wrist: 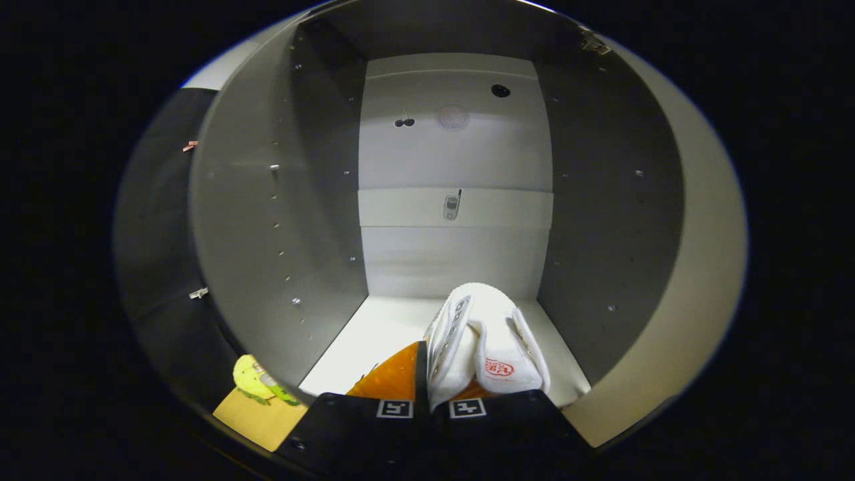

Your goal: Open the shoe cabinet door, grab the shoes and put them into the shoe cabinet, then close the shoe cabinet door.

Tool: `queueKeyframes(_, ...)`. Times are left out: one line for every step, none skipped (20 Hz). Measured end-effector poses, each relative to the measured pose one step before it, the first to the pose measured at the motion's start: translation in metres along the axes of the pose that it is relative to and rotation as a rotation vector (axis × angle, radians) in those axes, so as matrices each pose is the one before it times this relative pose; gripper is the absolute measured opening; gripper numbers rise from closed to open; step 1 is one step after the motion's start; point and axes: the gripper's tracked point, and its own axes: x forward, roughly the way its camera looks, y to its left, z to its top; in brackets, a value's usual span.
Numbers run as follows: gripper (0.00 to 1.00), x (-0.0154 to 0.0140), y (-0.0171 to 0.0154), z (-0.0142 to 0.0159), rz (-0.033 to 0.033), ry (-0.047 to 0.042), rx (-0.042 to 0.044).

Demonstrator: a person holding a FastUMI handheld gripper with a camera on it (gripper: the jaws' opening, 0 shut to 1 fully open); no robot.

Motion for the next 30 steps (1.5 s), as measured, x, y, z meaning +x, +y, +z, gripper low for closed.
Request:
queueKeyframes(0.05,0.01716,-0.00349,0.00003,-0.00759,0.01292,-0.01608)
queueKeyframes(0.05,0.0154,-0.00305,-0.00146,-0.01062,0.0018,-0.01641)
queueKeyframes(0.05,0.01418,-0.00371,-0.00232,-0.01029,0.00543,-0.01896)
queueKeyframes(0.05,0.0148,-0.00325,-0.00305,-0.0116,0.00563,-0.01986)
queueKeyframes(0.05,0.01039,-0.00227,-0.0047,-0.00964,0.01146,-0.01646)
queueKeyframes(0.05,0.00948,-0.00068,-0.00506,-0.00334,0.017,-0.01379)
queueKeyframes(0.05,0.00901,0.00132,-0.00368,0.00141,0.01353,-0.01488)
queueKeyframes(0.05,0.01117,0.00165,-0.00321,0.00185,0.00952,-0.02131)
queueKeyframes(0.05,0.00846,0.00114,-0.0047,-0.0018,0.01565,-0.02818)
queueKeyframes(0.05,0.00801,0.0021,-0.0052,-0.0035,0.01072,-0.02901)
queueKeyframes(0.05,0.00632,0.00191,-0.0048,-0.00356,0.01303,-0.02162)
queueKeyframes(0.05,0.00383,0.00099,-0.00331,-0.00583,0.0181,-0.02155)
queueKeyframes(0.05,0.00231,0.00191,-0.0008,0.00173,0.0074,-0.01473)
queueKeyframes(0.05,0.00106,0.0029,0.00059,0.00814,0.00355,0.00018)
queueKeyframes(0.05,-0.0012,0.00272,-0.00246,0.00762,0.01372,0.0079)
queueKeyframes(0.05,0.00144,0.00277,-0.00113,0.00631,0.00565,0.00498)
queueKeyframes(0.06,0.00035,0.00236,-0.00302,-0.00119,0.01472,0.00593)
queueKeyframes(0.09,-0.00025,0.0007,-0.00362,-0.00974,0.01876,-0.00168)
queueKeyframes(0.12,-0.00015,0.00176,0.00085,-0.00333,-0.00216,-0.00253)
queueKeyframes(0.15,-0.00226,0.00205,-0.0007,0.00179,0.00811,0.00327)
queueKeyframes(0.19,-0.00282,0.00439,-0.0019,0.0091,0.01207,0.01073)
queueKeyframes(0.3,-0.00201,0.00324,-0.00276,0.01155,0.01441,0.01153)
queueKeyframes(0.42,-0.00522,0.00378,-0.00066,0.01754,0.01057,0.01244)
queueKeyframes(0.54,-0.00366,0.00326,0.00035,0.01318,-0.00012,0.01462)
queueKeyframes(0.65,-0.00687,0.00216,0.00289,0.01393,-0.0045,0.01519)
queueKeyframes(0.74,-0.00695,0.00172,0.00228,0.00914,-0.00632,0.01865)
queueKeyframes(0.78,-0.00684,0.0018,0.00112,0.01197,-0.00102,0.02425)
queueKeyframes(0.84,-0.00853,0.0013,0.0012,0.01134,0.00022,0.02965)
queueKeyframes(0.84,-0.00828,0.00279,0.00309,0.01606,-0.01215,0.03717)
queueKeyframes(0.88,-0.00807,-0.00027,0.0042,0.00995,-0.01947,0.02957)
